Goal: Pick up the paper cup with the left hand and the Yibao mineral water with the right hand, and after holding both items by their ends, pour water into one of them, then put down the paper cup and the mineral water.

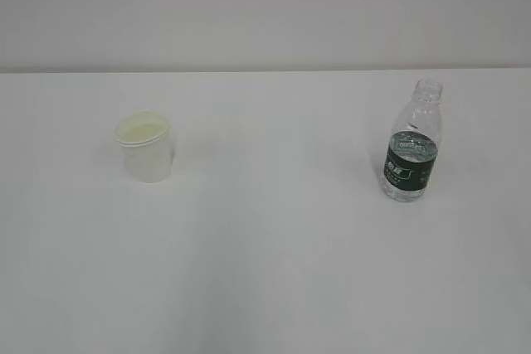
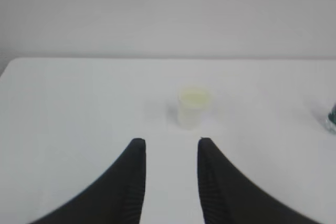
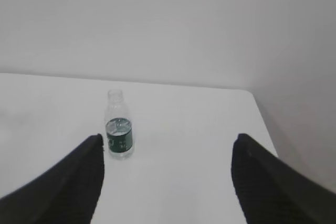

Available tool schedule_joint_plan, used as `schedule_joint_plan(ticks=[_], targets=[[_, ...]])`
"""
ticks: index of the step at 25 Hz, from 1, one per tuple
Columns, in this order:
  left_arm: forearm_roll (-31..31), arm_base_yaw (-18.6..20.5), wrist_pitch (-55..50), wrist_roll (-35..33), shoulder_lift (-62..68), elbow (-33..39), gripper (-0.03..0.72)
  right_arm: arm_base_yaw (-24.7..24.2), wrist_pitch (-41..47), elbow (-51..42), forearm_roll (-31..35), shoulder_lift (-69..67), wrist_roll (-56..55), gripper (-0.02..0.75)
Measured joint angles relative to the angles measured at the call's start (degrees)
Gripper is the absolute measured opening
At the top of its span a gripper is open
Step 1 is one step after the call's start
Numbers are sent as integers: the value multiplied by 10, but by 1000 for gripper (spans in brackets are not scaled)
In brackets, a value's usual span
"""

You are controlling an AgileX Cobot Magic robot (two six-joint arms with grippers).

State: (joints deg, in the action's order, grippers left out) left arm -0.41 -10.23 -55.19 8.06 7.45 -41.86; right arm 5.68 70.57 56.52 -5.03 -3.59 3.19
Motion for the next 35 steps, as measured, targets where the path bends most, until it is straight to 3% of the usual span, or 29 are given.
schedule_joint_plan(ticks=[7, 15, 25, 35], targets=[[-15, 0, -115, -11, -68, -8, 241, 0, 26, 0, 20, 50, -3, 563], [-16, 0, -159, -19, -70, -4, 241, 0, 27, -35, 47, 52, -11, 524], [-18, 0, -170, -23, -70, 61, 241, 0, 27, -182, 54, 52, -5, 520], [-18, 0, -151, -24, -70, 97, 249, 0, 23, -248, 50, 52, -5, 520]])
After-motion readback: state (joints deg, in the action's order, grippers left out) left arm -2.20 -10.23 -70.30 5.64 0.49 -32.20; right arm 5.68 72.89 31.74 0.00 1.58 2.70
